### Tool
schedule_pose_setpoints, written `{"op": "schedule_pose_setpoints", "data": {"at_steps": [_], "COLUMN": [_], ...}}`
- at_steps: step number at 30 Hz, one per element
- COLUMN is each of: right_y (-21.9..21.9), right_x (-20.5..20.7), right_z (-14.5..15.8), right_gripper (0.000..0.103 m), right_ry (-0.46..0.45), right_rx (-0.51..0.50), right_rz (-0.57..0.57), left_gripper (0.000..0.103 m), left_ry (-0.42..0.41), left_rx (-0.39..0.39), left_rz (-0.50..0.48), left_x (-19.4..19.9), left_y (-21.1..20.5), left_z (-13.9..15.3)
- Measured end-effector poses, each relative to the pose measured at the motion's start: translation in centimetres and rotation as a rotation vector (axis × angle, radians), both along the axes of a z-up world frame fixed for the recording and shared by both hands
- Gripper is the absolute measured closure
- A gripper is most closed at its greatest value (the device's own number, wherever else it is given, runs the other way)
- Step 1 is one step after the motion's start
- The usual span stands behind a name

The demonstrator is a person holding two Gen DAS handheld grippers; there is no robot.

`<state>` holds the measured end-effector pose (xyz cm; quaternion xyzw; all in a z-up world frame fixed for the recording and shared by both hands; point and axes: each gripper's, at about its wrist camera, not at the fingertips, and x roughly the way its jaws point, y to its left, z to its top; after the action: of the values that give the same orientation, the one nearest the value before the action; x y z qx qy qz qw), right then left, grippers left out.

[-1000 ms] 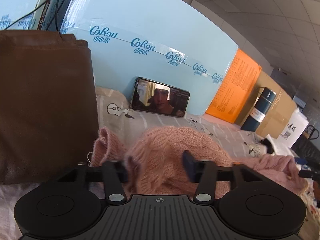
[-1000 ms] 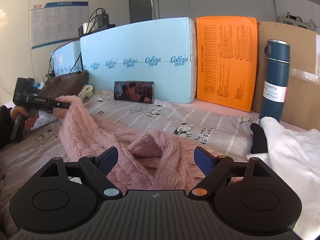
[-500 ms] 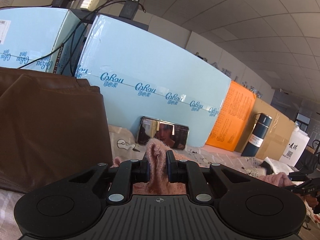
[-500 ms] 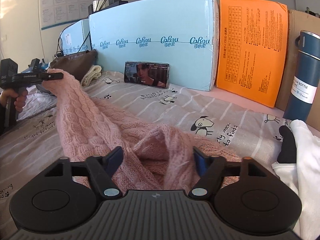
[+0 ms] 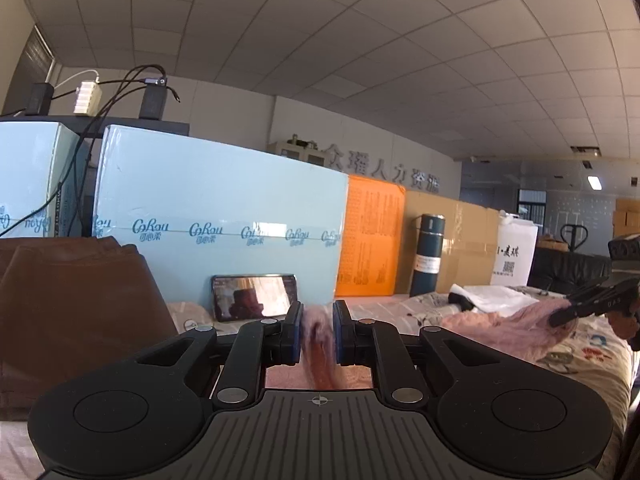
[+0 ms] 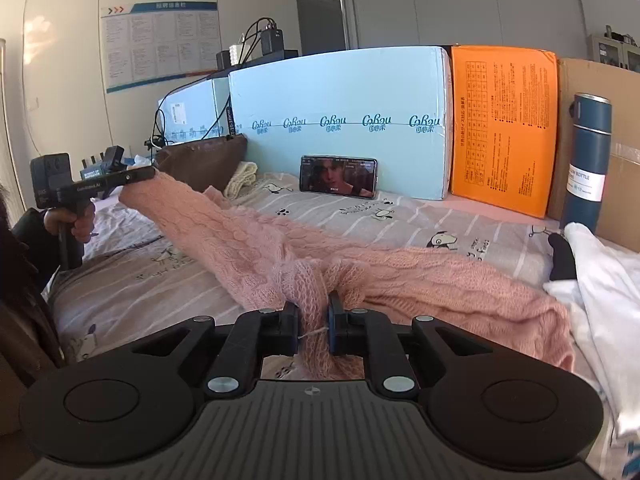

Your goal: Fold clothes

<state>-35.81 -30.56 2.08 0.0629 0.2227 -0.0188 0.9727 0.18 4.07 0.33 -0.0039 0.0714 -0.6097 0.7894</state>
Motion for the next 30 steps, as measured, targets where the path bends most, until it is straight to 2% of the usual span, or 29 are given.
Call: {"op": "schedule_pose_setpoints", "data": {"at_steps": [3, 6, 8, 9, 10, 12, 13, 14, 19, 20, 21, 23, 24, 25, 26, 28, 30], "right_y": [1.8, 2.9, 3.5, 3.7, 4.0, 4.4, 4.5, 4.7, 5.1, 5.2, 5.3, 5.3, 5.3, 5.2, 5.0, 4.9, 4.8], "right_x": [-2.7, -4.9, -5.9, -6.2, -6.4, -6.6, -6.7, -6.6, -6.6, -6.7, -6.7, -6.8, -6.8, -6.8, -6.8, -6.6, -6.5], "right_z": [-0.7, -1.9, -2.7, -3.0, -3.4, -3.8, -3.9, -3.9, -3.9, -3.9, -3.8, -3.6, -3.4, -3.2, -2.9, -2.4, -2.0], "right_gripper": [0.091, 0.091, 0.091, 0.091, 0.091, 0.091, 0.089, 0.086, 0.075, 0.073, 0.072, 0.065, 0.063, 0.059, 0.057, 0.054, 0.051], "right_ry": [0.007, 0.021, 0.035, 0.045, 0.057, 0.073, 0.075, 0.073, 0.064, 0.064, 0.064, 0.054, 0.043, 0.031, 0.016, -0.003, -0.009], "right_rx": [0.025, 0.064, 0.082, 0.085, 0.085, 0.082, 0.078, 0.073, 0.062, 0.058, 0.054, 0.043, 0.039, 0.035, 0.032, 0.024, 0.012], "right_rz": [-0.045, -0.099, -0.131, -0.144, -0.154, -0.161, -0.159, -0.158, -0.145, -0.145, -0.145, -0.146, -0.149, -0.150, -0.149, -0.141, -0.140], "left_gripper": [0.088, 0.086, 0.083, 0.072, 0.046, 0.014, 0.013, 0.013, 0.014, 0.013, 0.014, 0.027, 0.055, 0.088, 0.093, 0.093, 0.092], "left_ry": [0.028, 0.075, 0.060, 0.037, 0.012, -0.067, -0.108, -0.156, -0.401, -0.426, -0.418, -0.417, -0.429, -0.463, -0.502, -0.579, -0.678], "left_rx": [0.049, 0.118, 0.145, 0.144, 0.140, 0.190, 0.217, 0.279, 0.661, 0.662, 0.657, 0.664, 0.665, 0.672, 0.680, 0.695, 0.723], "left_rz": [0.000, 0.095, 0.152, 0.159, 0.163, 0.153, 0.147, 0.117, 0.029, 0.023, 0.026, 0.052, 0.070, 0.085, 0.101, 0.132, 0.207], "left_x": [-0.4, -0.6, -1.2, -1.6, -1.9, -2.6, -2.9, -3.1, -3.7, -3.7, -3.6, -3.2, -3.0, -3.1, -3.3, -3.6, -4.1], "left_y": [2.3, 4.5, 5.0, 5.0, 4.8, 3.2, 2.4, 1.2, -3.7, -3.6, -3.4, -3.2, -3.1, -3.1, -3.1, -3.2, -2.9], "left_z": [-0.6, -1.7, -1.9, -1.6, -1.3, -0.7, -0.4, -0.5, -3.3, -3.6, -3.6, -3.7, -3.8, -4.0, -4.1, -4.5, -4.5]}}
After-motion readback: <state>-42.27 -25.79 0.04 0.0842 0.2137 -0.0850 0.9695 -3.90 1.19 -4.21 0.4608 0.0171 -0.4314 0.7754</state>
